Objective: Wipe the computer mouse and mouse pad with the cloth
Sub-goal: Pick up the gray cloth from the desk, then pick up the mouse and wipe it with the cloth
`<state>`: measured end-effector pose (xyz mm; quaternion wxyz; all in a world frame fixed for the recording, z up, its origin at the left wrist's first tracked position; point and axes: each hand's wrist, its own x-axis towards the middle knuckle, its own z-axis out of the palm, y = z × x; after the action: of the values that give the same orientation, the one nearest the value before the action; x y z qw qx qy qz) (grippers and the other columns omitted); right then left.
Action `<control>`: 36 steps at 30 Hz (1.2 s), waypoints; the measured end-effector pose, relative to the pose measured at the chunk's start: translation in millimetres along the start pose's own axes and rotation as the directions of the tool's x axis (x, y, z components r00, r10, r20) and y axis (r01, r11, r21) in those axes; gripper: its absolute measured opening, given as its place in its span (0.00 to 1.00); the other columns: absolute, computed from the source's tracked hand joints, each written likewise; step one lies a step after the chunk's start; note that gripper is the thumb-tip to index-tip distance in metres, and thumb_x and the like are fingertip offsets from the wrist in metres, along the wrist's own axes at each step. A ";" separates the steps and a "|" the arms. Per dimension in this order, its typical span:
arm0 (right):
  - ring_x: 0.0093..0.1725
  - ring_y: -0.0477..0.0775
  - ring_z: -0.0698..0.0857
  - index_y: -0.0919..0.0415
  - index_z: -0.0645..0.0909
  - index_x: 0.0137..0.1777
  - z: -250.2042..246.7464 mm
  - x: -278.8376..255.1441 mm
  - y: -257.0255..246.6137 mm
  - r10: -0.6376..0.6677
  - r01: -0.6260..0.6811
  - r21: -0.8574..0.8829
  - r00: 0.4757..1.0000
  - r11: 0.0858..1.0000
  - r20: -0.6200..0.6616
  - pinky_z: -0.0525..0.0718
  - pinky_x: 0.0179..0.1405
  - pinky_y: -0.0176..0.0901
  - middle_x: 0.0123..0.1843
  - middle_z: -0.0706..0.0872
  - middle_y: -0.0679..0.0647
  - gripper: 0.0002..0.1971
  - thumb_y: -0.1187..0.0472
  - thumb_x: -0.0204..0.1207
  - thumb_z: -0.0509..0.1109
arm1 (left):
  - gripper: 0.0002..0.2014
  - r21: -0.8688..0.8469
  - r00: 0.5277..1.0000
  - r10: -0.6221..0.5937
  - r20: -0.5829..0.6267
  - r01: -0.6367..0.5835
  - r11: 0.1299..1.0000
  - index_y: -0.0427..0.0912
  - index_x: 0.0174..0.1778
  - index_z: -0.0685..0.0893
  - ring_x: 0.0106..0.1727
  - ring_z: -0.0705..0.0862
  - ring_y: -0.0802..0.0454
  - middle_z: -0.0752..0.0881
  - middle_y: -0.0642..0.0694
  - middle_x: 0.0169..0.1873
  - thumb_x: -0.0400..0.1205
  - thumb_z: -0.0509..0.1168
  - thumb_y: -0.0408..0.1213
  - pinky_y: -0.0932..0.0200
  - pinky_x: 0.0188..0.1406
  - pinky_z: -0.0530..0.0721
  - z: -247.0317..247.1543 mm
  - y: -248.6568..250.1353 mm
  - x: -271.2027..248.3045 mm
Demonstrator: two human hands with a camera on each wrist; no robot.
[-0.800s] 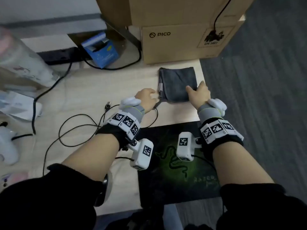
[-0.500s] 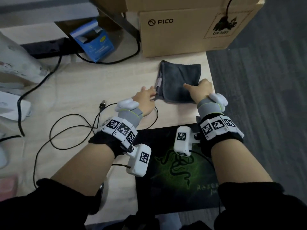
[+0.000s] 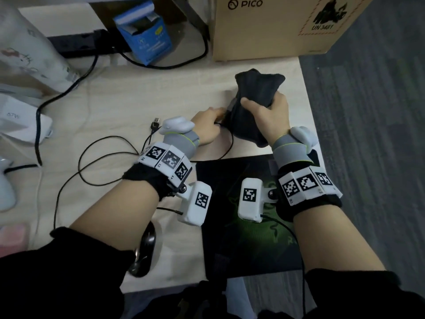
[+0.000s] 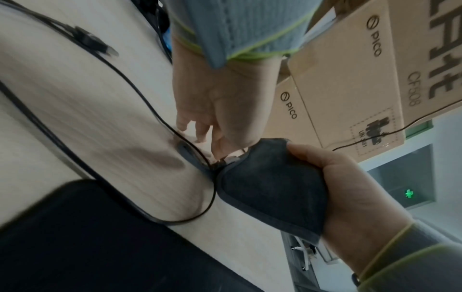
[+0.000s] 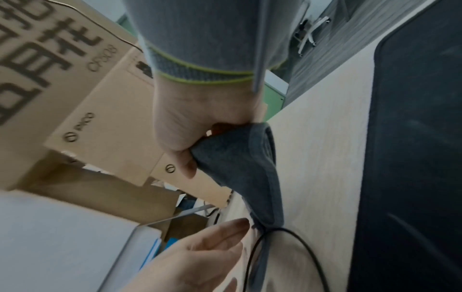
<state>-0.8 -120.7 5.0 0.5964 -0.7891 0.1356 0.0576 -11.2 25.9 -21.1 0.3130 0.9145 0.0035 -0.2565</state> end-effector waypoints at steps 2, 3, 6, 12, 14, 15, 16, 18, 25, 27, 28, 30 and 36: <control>0.45 0.48 0.84 0.70 0.78 0.57 10.5 -21.9 -6.6 -0.093 0.094 0.040 0.995 0.995 -0.041 0.79 0.39 0.24 0.46 0.84 0.54 0.21 0.64 0.64 0.74 | 0.25 -0.009 0.997 0.012 -0.070 -0.013 1.000 0.44 0.76 0.70 0.75 0.73 0.42 0.74 0.40 0.75 0.81 0.54 0.26 0.55 0.74 0.70 -2.9 -12.2 -13.1; 0.42 0.45 0.82 0.69 0.77 0.57 16.5 -35.6 -8.6 -0.136 0.138 0.040 0.989 0.990 -0.052 0.78 0.37 0.22 0.45 0.83 0.53 0.19 0.67 0.65 0.74 | 0.25 0.000 0.994 0.029 -0.109 -0.030 1.000 0.44 0.76 0.71 0.76 0.72 0.42 0.73 0.41 0.75 0.82 0.54 0.27 0.56 0.74 0.69 -4.5 -20.2 -22.8; 0.36 0.38 0.77 0.59 0.74 0.47 28.3 -66.9 -16.7 -0.249 0.250 0.006 0.966 0.968 -0.070 0.75 0.33 0.23 0.41 0.78 0.51 0.13 0.70 0.64 0.68 | 0.22 -0.001 0.976 0.085 -0.200 -0.087 0.996 0.45 0.74 0.73 0.76 0.71 0.44 0.74 0.44 0.75 0.83 0.55 0.29 0.61 0.71 0.66 -13.1 -34.8 -45.8; 0.36 0.52 0.73 0.73 0.74 0.41 53.1 -132.3 -5.0 -0.376 0.380 -0.005 0.913 0.925 -0.159 0.72 0.33 0.41 0.39 0.76 0.58 0.11 0.68 0.59 0.63 | 0.22 0.004 0.924 0.175 -0.341 -0.184 0.983 0.44 0.71 0.77 0.76 0.71 0.48 0.76 0.47 0.73 0.80 0.59 0.28 0.59 0.74 0.67 -9.8 -75.4 -103.6; 0.37 0.54 0.73 0.79 0.74 0.44 59.1 -148.2 1.8 -0.413 0.416 -0.012 0.897 0.909 -0.157 0.73 0.35 0.43 0.40 0.75 0.59 0.16 0.68 0.59 0.63 | 0.21 -0.025 0.918 0.171 -0.358 -0.192 0.981 0.43 0.71 0.77 0.75 0.72 0.48 0.78 0.45 0.72 0.80 0.59 0.30 0.59 0.72 0.70 -6.9 -87.0 -119.6; 0.38 0.55 0.72 0.79 0.74 0.44 62.8 -158.9 7.2 -0.434 0.435 -0.025 0.890 0.900 -0.142 0.73 0.35 0.45 0.40 0.75 0.59 0.16 0.68 0.59 0.63 | 0.21 -0.041 0.912 0.181 -0.368 -0.210 0.977 0.42 0.70 0.77 0.74 0.74 0.48 0.78 0.44 0.71 0.80 0.60 0.29 0.60 0.72 0.71 -3.5 -93.9 -128.9; 0.38 0.55 0.72 0.78 0.73 0.43 66.8 -172.7 13.3 -0.452 0.451 -0.036 0.883 0.892 -0.125 0.73 0.36 0.46 0.40 0.75 0.59 0.15 0.68 0.59 0.63 | 0.20 -0.054 0.905 0.189 -0.382 -0.226 0.973 0.41 0.70 0.78 0.73 0.76 0.49 0.80 0.44 0.70 0.80 0.60 0.29 0.61 0.71 0.71 1.1 -101.6 -141.6; 0.38 0.55 0.71 0.72 0.71 0.39 71.2 -186.2 18.2 -0.445 0.443 -0.042 0.890 0.895 -0.099 0.71 0.36 0.45 0.40 0.74 0.59 0.10 0.67 0.59 0.62 | 0.19 -0.091 0.894 0.187 -0.407 -0.243 0.966 0.38 0.68 0.78 0.68 0.80 0.48 0.82 0.43 0.66 0.80 0.61 0.28 0.63 0.68 0.73 4.3 -108.4 -157.5; 0.40 0.53 0.74 0.57 0.68 0.32 90.3 -247.8 39.7 -0.467 0.472 -0.143 0.881 0.870 0.074 0.72 0.38 0.41 0.36 0.71 0.47 0.05 0.63 0.59 0.62 | 0.30 -0.193 0.905 0.139 -0.402 -0.232 0.953 0.38 0.70 0.76 0.60 0.81 0.52 0.84 0.43 0.62 0.69 0.65 0.34 0.66 0.64 0.78 30.8 -154.8 -231.2; 0.39 0.53 0.74 0.62 0.71 0.36 98.5 -259.1 44.8 -0.440 0.457 -0.142 0.888 0.878 0.137 0.72 0.36 0.41 0.37 0.74 0.54 0.08 0.63 0.57 0.63 | 0.42 -0.145 0.964 0.148 -0.221 -0.183 0.972 0.39 0.77 0.66 0.68 0.74 0.55 0.77 0.44 0.70 0.65 0.72 0.33 0.77 0.62 0.72 36.2 -170.9 -247.6; 0.38 0.53 0.74 0.63 0.72 0.37 102.5 -264.4 48.3 -0.417 0.440 -0.141 0.893 0.887 0.167 0.71 0.35 0.42 0.35 0.74 0.55 0.09 0.63 0.56 0.63 | 0.50 -0.105 0.984 0.142 -0.109 -0.154 0.983 0.40 0.80 0.60 0.73 0.70 0.54 0.72 0.45 0.75 0.61 0.76 0.35 0.74 0.68 0.69 40.5 -179.4 -255.2; 0.36 0.53 0.74 0.61 0.72 0.33 110.7 -270.8 53.2 -0.341 0.377 -0.154 0.915 0.913 0.217 0.72 0.34 0.43 0.31 0.75 0.53 0.06 0.63 0.55 0.64 | 0.64 -0.019 0.993 0.114 0.020 -0.114 0.993 0.45 0.81 0.53 0.79 0.64 0.52 0.67 0.47 0.78 0.50 0.80 0.45 0.58 0.79 0.64 48.8 -189.9 -264.9; 0.50 0.55 0.81 0.58 0.77 0.49 133.6 -286.8 70.7 -0.195 0.222 -0.054 0.931 0.974 0.307 0.82 0.55 0.52 0.46 0.82 0.54 0.11 0.68 0.68 0.68 | 0.65 0.189 0.981 0.097 -0.169 -0.064 0.980 0.55 0.79 0.55 0.78 0.60 0.43 0.65 0.45 0.75 0.47 0.83 0.54 0.50 0.71 0.62 71.4 -202.2 -270.8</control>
<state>-285.7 30.9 -25.7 0.5775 -0.8065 -0.0437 0.1188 -313.5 189.2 -56.8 0.2362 0.9580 -0.0291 -0.1602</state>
